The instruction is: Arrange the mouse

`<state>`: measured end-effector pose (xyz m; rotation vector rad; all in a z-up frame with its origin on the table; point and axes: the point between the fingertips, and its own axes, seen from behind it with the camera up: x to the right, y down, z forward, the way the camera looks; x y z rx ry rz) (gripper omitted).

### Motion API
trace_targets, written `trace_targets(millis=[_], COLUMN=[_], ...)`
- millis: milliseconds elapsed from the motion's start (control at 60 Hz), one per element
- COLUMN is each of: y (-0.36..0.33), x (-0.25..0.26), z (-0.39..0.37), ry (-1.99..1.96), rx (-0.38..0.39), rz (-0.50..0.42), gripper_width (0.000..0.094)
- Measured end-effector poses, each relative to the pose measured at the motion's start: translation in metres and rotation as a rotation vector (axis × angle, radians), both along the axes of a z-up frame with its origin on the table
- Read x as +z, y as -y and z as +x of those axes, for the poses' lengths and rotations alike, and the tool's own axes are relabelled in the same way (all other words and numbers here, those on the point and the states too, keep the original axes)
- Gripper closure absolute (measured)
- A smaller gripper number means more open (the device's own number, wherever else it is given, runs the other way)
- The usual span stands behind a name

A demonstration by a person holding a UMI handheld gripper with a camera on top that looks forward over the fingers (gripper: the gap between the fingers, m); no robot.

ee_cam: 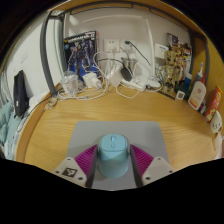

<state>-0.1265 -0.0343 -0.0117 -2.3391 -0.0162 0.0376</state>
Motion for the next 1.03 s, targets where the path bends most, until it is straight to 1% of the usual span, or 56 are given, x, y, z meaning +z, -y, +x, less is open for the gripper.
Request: trace_targets(millis=[67, 83, 100, 133, 200, 317, 417, 600, 767, 883, 1033], y=[0.001, 0.001, 0.001, 0.002, 0.002, 0.012, 0.028, 0.054, 0.065, 0.067, 0.066], x=[0.009, 0.013, 0.018, 0.030, 0.061, 0.127, 0.179, 0.245, 0.276, 0.290, 0.289], z=[0.002, 0.002, 0.003, 0.003, -0.002, -0.012, -0.027, -0.045, -0.061, -0.062, -0.062], ry=[0.007, 0.007, 0.005, 0.002, -0.016, -0.050, -0.095, -0.104, -0.107, -0.110, -0.111], rx=[-0.016, -0.020, -0.022, -0.026, -0.028, -0.023, -0.010, 0.002, 0.052, 0.051, 0.039], rz=[0.004, 0.007, 0.008, 0.018, 0.047, 0.096, 0.120, 0.164, 0.210, 0.239, 0.236], gripper_width=[0.0083, 0.0059, 0.0099, 0.0089, 0.0100, 0.0103, 0.0106, 0.0098, 0.0101, 0.0103, 0.0105])
